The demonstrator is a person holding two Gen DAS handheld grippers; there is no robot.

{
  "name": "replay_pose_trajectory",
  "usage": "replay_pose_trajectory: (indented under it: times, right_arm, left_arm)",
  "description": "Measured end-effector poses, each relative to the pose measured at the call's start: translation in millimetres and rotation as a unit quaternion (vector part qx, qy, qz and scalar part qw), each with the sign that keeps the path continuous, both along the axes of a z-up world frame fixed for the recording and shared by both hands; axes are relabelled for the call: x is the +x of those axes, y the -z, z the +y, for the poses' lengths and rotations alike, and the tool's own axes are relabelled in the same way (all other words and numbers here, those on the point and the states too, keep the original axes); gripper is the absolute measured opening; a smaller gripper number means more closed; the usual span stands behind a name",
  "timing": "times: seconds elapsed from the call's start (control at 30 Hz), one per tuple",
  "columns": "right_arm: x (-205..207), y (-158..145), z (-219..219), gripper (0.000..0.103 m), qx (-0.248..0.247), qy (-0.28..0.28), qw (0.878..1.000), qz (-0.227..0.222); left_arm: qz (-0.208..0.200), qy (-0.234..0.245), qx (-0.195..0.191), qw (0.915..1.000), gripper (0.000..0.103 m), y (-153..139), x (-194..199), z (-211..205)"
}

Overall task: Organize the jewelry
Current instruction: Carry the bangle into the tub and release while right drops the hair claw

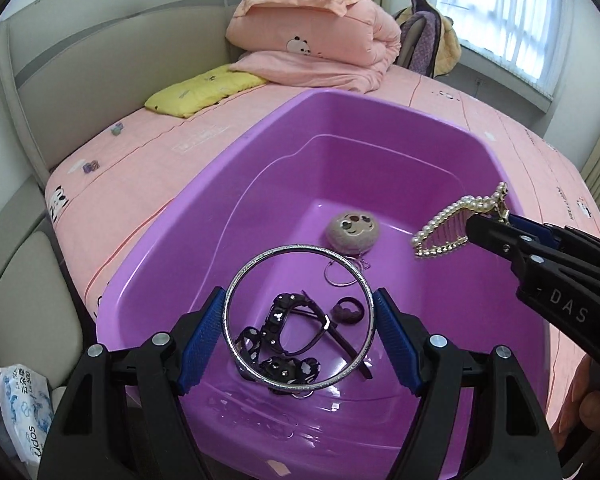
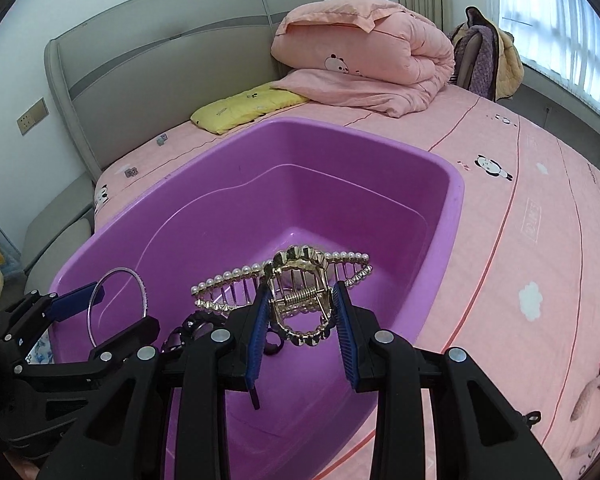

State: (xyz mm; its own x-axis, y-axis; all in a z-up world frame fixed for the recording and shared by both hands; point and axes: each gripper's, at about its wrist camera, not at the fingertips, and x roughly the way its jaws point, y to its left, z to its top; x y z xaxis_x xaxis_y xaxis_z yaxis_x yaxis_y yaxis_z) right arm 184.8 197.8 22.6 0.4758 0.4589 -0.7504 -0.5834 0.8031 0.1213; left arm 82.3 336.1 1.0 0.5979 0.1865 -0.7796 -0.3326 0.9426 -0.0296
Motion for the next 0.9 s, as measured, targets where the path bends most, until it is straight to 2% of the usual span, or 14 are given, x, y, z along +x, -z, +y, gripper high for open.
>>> replay_pose_trajectory:
  times: [0.27,0.3,0.33,0.37,0.47,0.53,0.67,0.9]
  right_arm:
    - [1,2,-2,0.032,-0.005,0.008,1.000,-0.003]
    - [1,1,-4,0.033,-0.005,0.011,1.000,-0.007]
    - [1,-1,-5,0.039,-0.005,0.014,1.000,-0.012]
    - [1,-2,-7,0.043,-0.005,0.014,1.000,-0.014]
    - [1,-4,-8,0.043,-0.007,0.014,1.000,-0.016]
    - [1,-4,-9,0.044,-0.008,0.014,1.000,-0.015]
    - [-1,-6,-12,0.049,-0.003,0.017,1.000,-0.013]
    - [-5,-10,-15,0.049,0.000,0.016,1.000,-0.015]
  left_arm:
    - [0.003,-0.003,0.008,1.0000,0.072,2,-1,-1]
    - [0.003,-0.004,0.009,1.0000,0.072,2,-1,-2]
    - [0.003,-0.004,0.008,1.0000,0.072,2,-1,-1]
    - [0.004,-0.004,0.009,0.9999,0.075,1,-2,-2]
    - [-0.002,-0.012,0.013,0.9998,0.091,-3,-5,-3]
    - [-0.005,-0.019,-0.002,0.9998,0.096,-4,-7,0]
    - [-0.003,-0.024,0.003,0.9997,0.096,-6,-9,1]
    - [-0.005,-0.027,0.006,0.9996,0.096,-8,-14,3]
